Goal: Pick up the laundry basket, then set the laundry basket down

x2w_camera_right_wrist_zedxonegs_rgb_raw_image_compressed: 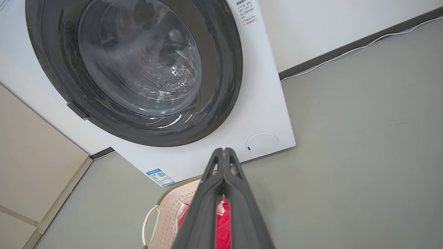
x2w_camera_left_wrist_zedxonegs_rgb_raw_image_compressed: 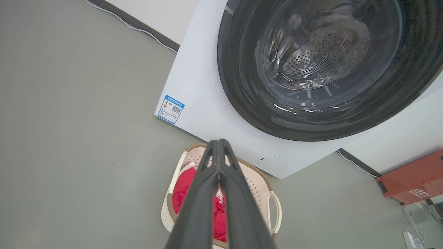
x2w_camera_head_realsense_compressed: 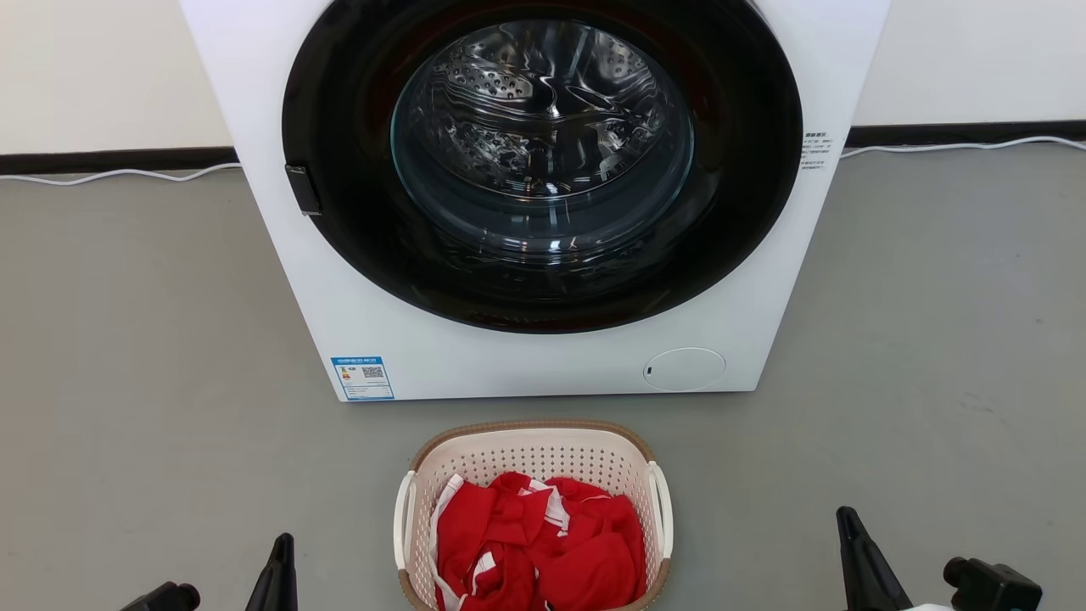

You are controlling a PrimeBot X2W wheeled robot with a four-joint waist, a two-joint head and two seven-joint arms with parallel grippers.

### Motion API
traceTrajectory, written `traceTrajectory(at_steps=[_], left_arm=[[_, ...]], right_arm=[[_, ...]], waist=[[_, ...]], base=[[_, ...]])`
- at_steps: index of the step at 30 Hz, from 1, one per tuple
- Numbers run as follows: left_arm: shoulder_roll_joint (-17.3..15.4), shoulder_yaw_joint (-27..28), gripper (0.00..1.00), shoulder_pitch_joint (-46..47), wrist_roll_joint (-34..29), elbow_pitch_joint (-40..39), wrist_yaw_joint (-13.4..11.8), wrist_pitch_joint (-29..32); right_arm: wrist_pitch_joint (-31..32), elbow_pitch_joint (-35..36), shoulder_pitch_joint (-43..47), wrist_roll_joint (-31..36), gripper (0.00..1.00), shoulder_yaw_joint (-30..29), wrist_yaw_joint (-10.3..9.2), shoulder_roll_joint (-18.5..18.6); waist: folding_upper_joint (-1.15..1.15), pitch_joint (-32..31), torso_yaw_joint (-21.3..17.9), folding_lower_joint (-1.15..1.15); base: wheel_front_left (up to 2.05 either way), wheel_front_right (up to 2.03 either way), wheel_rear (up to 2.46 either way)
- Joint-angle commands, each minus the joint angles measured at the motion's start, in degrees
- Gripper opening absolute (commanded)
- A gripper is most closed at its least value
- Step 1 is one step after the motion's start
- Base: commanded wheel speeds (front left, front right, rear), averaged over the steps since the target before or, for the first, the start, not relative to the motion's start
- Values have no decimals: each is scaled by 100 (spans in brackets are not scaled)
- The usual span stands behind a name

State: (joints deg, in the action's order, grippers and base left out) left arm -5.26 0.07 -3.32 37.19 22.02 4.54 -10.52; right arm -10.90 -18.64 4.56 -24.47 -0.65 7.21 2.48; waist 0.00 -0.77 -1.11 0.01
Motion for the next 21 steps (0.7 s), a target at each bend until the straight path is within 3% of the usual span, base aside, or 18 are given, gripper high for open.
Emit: traceTrajectory(at_steps=[1, 21], left_arm=[[-34, 89, 0, 259, 161, -177, 42, 36], [21, 201, 0, 399, 1240, -303, 93, 373]], right_arm=[[38, 169, -239, -171, 0, -13, 7, 43], [362, 229, -405, -1527, 0, -104, 11, 60]], waist=[[0, 1, 2, -1], [0, 20, 24, -1]], base=[[0, 0, 0], [0, 0, 0]])
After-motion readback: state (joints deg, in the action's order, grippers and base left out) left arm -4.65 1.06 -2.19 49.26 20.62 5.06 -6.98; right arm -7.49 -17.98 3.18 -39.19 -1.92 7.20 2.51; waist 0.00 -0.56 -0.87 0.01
